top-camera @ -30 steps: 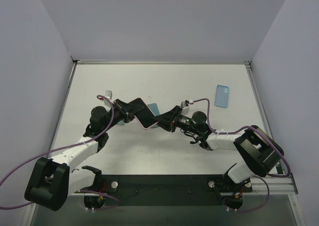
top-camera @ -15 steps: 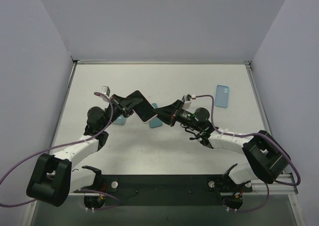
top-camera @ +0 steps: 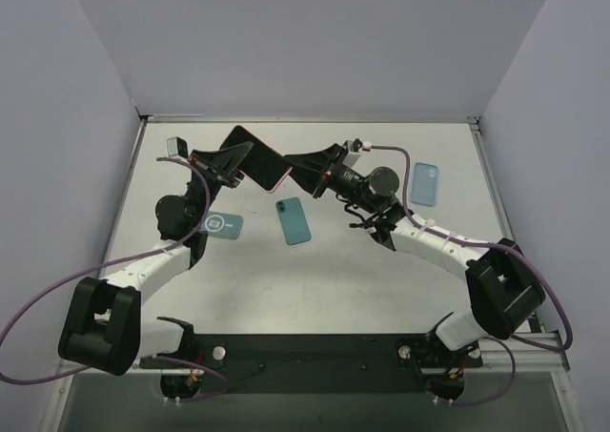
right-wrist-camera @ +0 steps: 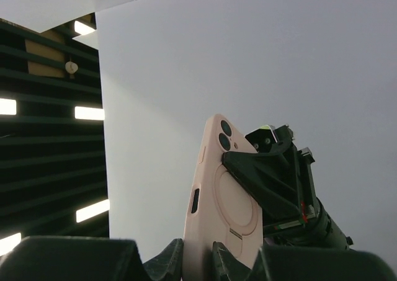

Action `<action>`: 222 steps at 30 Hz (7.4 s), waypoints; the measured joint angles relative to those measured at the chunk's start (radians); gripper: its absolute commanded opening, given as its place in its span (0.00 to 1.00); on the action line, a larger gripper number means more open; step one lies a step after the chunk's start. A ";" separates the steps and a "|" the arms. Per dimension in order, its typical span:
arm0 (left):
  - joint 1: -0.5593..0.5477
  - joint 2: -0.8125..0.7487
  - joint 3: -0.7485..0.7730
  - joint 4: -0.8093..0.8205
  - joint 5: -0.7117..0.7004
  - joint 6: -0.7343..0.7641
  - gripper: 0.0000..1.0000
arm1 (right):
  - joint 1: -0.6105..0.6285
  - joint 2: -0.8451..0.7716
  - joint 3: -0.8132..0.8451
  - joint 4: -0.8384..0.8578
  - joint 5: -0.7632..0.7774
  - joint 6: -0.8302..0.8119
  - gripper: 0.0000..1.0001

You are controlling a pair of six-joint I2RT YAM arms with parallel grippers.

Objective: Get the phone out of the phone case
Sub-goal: Remove the phone case from the phone.

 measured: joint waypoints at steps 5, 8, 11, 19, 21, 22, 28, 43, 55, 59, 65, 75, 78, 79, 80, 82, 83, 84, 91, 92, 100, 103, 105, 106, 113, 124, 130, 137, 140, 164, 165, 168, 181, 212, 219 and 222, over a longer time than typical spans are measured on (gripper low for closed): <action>0.006 0.005 0.055 0.001 -0.040 -0.007 0.00 | -0.003 0.039 0.085 0.002 0.006 0.027 0.00; 0.008 0.007 0.094 0.000 -0.062 -0.008 0.00 | -0.006 0.064 0.146 0.007 0.008 0.037 0.00; 0.009 0.006 0.123 -0.001 -0.077 -0.009 0.00 | -0.005 0.078 0.183 0.018 0.016 0.044 0.00; 0.011 -0.003 0.188 -0.016 -0.108 -0.011 0.00 | 0.006 0.123 0.269 0.058 0.052 0.070 0.00; 0.011 -0.013 0.203 -0.023 -0.112 -0.010 0.00 | 0.010 0.132 0.287 0.072 0.056 0.077 0.00; 0.011 -0.017 0.211 -0.026 -0.114 -0.010 0.00 | 0.013 0.138 0.298 0.082 0.059 0.082 0.00; 0.011 -0.040 0.248 -0.036 -0.131 -0.015 0.00 | 0.038 0.172 0.360 0.124 0.077 0.096 0.00; 0.012 -0.059 0.285 -0.079 -0.100 -0.031 0.00 | 0.057 0.193 0.341 0.233 0.066 0.090 0.00; 0.007 -0.059 0.284 -0.115 -0.014 -0.040 0.00 | 0.051 0.031 0.208 0.084 0.051 -0.305 0.00; 0.013 -0.059 0.284 -0.128 -0.020 -0.041 0.00 | 0.058 0.005 0.231 -0.024 0.052 -0.425 0.00; 0.018 -0.060 0.284 -0.124 -0.028 -0.054 0.00 | 0.072 -0.027 0.305 -0.239 0.028 -0.602 0.07; 0.019 -0.098 0.204 -0.119 -0.058 -0.045 0.00 | 0.073 -0.024 0.443 -0.591 -0.083 -0.778 0.16; 0.019 -0.104 0.204 -0.119 -0.054 -0.023 0.00 | 0.075 -0.008 0.480 -0.665 -0.113 -0.799 0.18; 0.019 -0.108 0.203 -0.119 -0.053 -0.015 0.00 | 0.079 -0.002 0.492 -0.683 -0.122 -0.805 0.19; 0.019 -0.112 0.201 -0.119 -0.052 -0.009 0.00 | 0.082 0.005 0.504 -0.703 -0.131 -0.811 0.21; 0.019 -0.124 0.189 -0.119 -0.056 0.001 0.00 | 0.086 0.021 0.529 -0.734 -0.146 -0.819 0.21; 0.019 -0.129 0.184 -0.119 -0.059 0.005 0.00 | 0.087 0.028 0.539 -0.747 -0.154 -0.823 0.22; 0.019 -0.132 0.178 -0.119 -0.062 0.010 0.00 | 0.088 0.034 0.546 -0.755 -0.159 -0.826 0.23; 0.019 -0.142 0.141 -0.126 -0.097 0.032 0.00 | 0.095 0.095 0.586 -0.782 -0.196 -0.834 0.27; 0.019 -0.142 0.136 -0.127 -0.106 0.032 0.00 | 0.095 0.105 0.595 -0.783 -0.203 -0.834 0.28; 0.019 -0.155 0.124 -0.125 -0.180 0.035 0.00 | 0.095 0.172 0.684 -0.779 -0.264 -0.834 0.00; 0.019 -0.156 0.117 -0.127 -0.180 0.035 0.00 | 0.095 0.163 0.677 -0.774 -0.267 -0.855 0.00; 0.019 -0.163 0.110 -0.137 -0.167 0.042 0.00 | 0.095 0.144 0.644 -0.760 -0.260 -0.857 0.00; 0.018 -0.166 0.105 -0.147 -0.153 0.050 0.00 | 0.093 0.132 0.621 -0.755 -0.256 -0.856 0.00; -0.039 -0.171 0.075 -0.251 -0.002 0.090 0.88 | 0.030 -0.047 0.360 -0.785 -0.219 -0.836 0.00; -0.077 -0.062 -0.057 -0.203 0.186 0.104 0.92 | -0.196 -0.341 0.209 -1.160 0.010 -0.997 0.00; -0.077 -0.050 -0.115 -0.190 0.201 0.112 0.94 | -0.129 -0.353 0.202 -1.398 0.341 -1.229 0.00; -0.077 -0.057 -0.132 -0.215 0.208 0.146 0.95 | 0.071 -0.314 0.032 -1.440 0.702 -1.404 0.00; -0.077 -0.065 -0.132 -0.236 0.209 0.165 0.95 | 0.125 -0.306 -0.090 -1.393 0.778 -1.426 0.00; -0.116 -0.072 -0.132 -0.288 0.209 0.208 0.96 | 0.179 -0.140 -0.277 -1.096 0.865 -1.334 0.17; -0.117 -0.072 -0.132 -0.292 0.209 0.209 0.96 | 0.174 -0.128 -0.275 -1.088 0.862 -1.331 0.17; -0.122 -0.072 -0.132 -0.302 0.209 0.211 0.96 | 0.157 -0.097 -0.275 -1.062 0.845 -1.321 0.16; -0.147 -0.070 -0.131 -0.327 0.209 0.230 0.96 | 0.086 0.009 -0.259 -0.930 0.775 -1.283 0.15; -0.263 0.201 -0.138 -0.461 0.230 0.251 0.87 | 0.220 -0.014 -0.145 -1.214 0.780 -1.397 0.00; -0.261 0.228 -0.246 -0.410 0.221 0.247 0.86 | 0.353 0.110 -0.053 -1.290 0.975 -1.396 0.00; -0.257 0.266 -0.294 -0.365 0.213 0.230 0.85 | 0.384 0.157 -0.021 -1.315 1.032 -1.407 0.00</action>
